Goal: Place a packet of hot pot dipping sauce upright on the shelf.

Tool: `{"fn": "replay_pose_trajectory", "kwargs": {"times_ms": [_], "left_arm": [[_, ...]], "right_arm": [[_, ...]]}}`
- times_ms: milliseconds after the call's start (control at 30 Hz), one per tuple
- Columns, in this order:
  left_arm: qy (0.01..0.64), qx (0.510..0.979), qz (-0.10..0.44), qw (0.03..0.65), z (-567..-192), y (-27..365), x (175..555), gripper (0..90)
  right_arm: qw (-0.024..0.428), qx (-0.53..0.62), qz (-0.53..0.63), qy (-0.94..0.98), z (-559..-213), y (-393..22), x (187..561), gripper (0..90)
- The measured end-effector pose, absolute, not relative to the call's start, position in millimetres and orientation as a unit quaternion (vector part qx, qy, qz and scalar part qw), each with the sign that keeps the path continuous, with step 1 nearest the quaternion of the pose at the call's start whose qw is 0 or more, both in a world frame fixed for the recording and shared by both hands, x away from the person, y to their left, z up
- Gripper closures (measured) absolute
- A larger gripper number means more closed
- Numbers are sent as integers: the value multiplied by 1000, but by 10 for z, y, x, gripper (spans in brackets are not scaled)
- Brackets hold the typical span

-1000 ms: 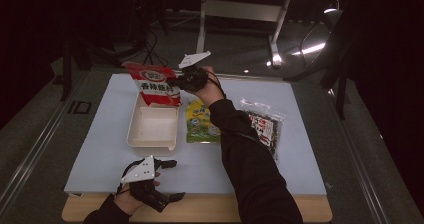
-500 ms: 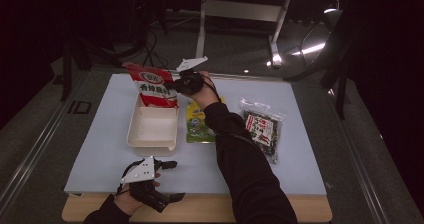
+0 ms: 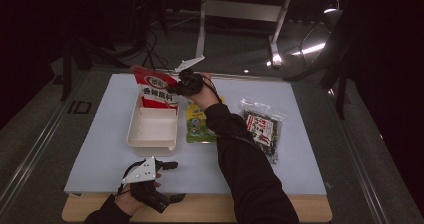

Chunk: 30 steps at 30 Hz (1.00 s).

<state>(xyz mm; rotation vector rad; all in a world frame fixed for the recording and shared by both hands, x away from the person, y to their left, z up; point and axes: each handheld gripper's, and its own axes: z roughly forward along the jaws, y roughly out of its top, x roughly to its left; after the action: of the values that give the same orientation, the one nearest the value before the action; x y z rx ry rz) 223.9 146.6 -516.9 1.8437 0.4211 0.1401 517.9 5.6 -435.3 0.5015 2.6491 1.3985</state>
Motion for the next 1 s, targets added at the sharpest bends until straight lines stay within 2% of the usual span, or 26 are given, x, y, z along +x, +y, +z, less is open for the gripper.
{"fn": "replay_pose_trajectory", "kwargs": {"times_ms": [200,533,1000], "left_arm": [[179,791,60,581,-5176,1444,2251,35],[180,793,61,579,-5179,1426,2259,35],[177,797,65,573,-5178,1379,2279,34]], "right_arm": [[61,170,457,871,-4265,-25,5120,684],[70,184,450,871,-4244,-263,5006,642],[81,199,443,870,-4065,-715,4657,593]]}}
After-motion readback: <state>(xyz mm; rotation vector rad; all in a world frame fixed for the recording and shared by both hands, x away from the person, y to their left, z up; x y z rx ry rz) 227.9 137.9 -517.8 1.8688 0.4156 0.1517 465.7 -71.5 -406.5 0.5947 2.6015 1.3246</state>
